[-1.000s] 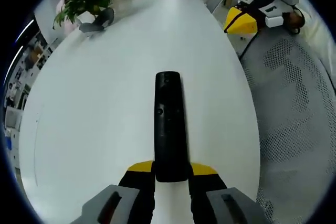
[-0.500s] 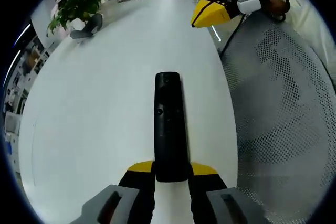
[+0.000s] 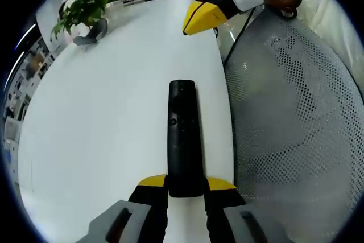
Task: Press the specified remote control buttons in sequence, fully releasing each button before pressing the next.
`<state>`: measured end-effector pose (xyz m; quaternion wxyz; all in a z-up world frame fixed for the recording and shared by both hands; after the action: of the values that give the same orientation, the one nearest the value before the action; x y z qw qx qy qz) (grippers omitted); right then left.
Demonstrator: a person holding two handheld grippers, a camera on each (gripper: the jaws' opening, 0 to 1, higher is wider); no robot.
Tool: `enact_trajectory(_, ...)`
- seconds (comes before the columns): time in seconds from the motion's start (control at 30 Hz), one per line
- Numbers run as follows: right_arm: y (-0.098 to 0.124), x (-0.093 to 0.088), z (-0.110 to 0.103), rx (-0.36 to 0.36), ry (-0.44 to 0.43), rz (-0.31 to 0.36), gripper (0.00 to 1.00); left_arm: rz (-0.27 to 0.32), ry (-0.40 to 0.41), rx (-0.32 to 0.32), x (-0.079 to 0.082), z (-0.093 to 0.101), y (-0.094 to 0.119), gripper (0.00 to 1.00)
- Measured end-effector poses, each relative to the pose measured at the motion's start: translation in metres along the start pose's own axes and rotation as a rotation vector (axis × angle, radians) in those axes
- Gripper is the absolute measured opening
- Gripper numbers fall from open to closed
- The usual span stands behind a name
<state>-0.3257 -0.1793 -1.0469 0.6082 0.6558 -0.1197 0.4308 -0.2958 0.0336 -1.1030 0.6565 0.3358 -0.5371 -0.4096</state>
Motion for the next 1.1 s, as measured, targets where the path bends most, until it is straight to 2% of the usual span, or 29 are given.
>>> enact_trajectory(0.17, -0.011, 0.006, -0.005, 0.052, 0.006, -0.044, 0.0, 0.035, 0.009, 0.006, -0.003, 0.008, -0.002, 0.23)
enact_trajectory(0.4, -0.036, -0.002, -0.01, 0.112, 0.049, -0.218, 0.0, 0.061, 0.024, 0.018, -0.003, 0.015, -0.005, 0.23)
enact_trajectory(0.43, -0.04, -0.005, -0.01, 0.119, 0.048, -0.255, 0.0, 0.063, 0.024, 0.021, -0.003, 0.017, -0.005, 0.23)
enact_trajectory(0.53, -0.046, -0.012, -0.011, 0.14, 0.022, -0.307, 0.0, 0.076, 0.034, 0.027, -0.004, 0.019, -0.006, 0.23)
enact_trajectory(0.7, -0.046, -0.013, -0.012, 0.138, 0.039, -0.314, 0.0, 0.121, 0.056, 0.038, -0.007, 0.024, -0.008, 0.23)
enact_trajectory(0.8, -0.048, -0.016, -0.013, 0.154, 0.032, -0.341, 0.0, 0.149, 0.067, 0.037, -0.008, 0.026, -0.008, 0.23)
enact_trajectory(1.1, -0.051, -0.015, -0.014, 0.163, 0.027, -0.33, 0.0, 0.212, 0.063, 0.052, -0.012, 0.03, -0.012, 0.24)
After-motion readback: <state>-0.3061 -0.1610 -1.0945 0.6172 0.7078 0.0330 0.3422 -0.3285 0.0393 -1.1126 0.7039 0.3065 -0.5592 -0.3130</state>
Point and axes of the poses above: the point that each gripper's makers call its tool centre point, and the gripper's own axes: y roughly backward along the fingers, z roughly to its right, x roughly out of its top, the point moved 10 cm from there along y, roughly backward along the fingers, and after that the axes turned 12 degrees about -x, right-handed, at the moved point
